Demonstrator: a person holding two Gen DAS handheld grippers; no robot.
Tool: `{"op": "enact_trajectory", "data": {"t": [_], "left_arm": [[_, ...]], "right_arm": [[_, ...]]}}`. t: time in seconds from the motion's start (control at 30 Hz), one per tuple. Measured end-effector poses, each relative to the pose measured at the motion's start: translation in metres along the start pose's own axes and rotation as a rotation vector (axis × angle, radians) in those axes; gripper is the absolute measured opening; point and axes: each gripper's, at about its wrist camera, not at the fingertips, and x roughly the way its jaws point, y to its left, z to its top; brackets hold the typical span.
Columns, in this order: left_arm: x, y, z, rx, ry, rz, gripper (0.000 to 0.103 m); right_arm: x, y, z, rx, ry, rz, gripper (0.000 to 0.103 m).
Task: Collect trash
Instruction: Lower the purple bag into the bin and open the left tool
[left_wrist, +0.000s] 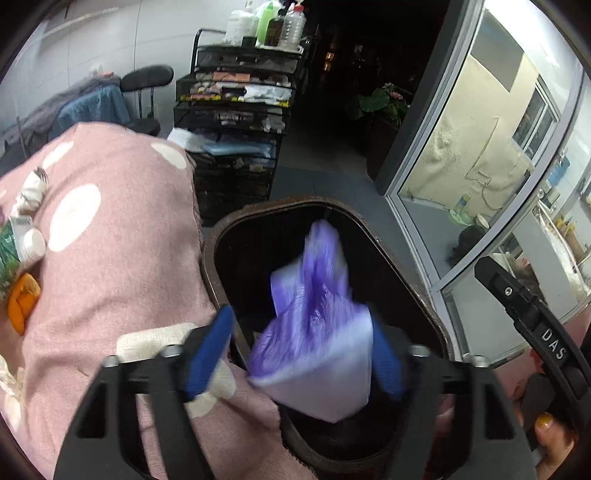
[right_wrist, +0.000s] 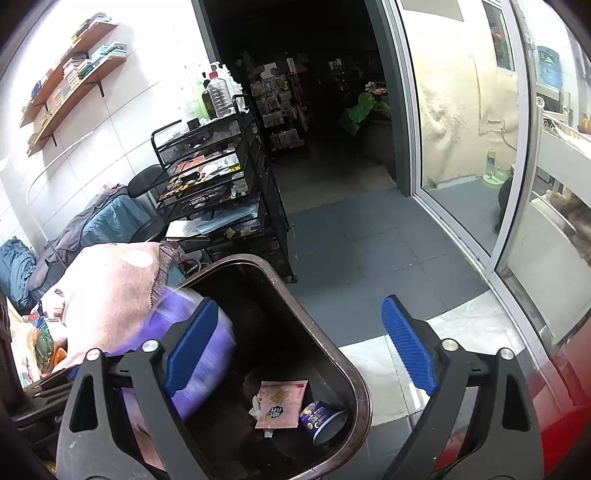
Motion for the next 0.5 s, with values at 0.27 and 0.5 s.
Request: {"op": "enact_trajectory", "data": {"t": [0.27,0.5], "left_arm": [[-0.013,-0.006,-0.002,0.041,-0.064,0.012,0.091],[-0.042,-0.003,-0.008,0.033,-0.153,0.015,0.094]], "right_arm": [[-0.003,0.0,0.0,0.003,-0.028,0.016,0.097],[-0.003,0.003,-0.002,-0.013,-0.032,0.043,0.097]]}}
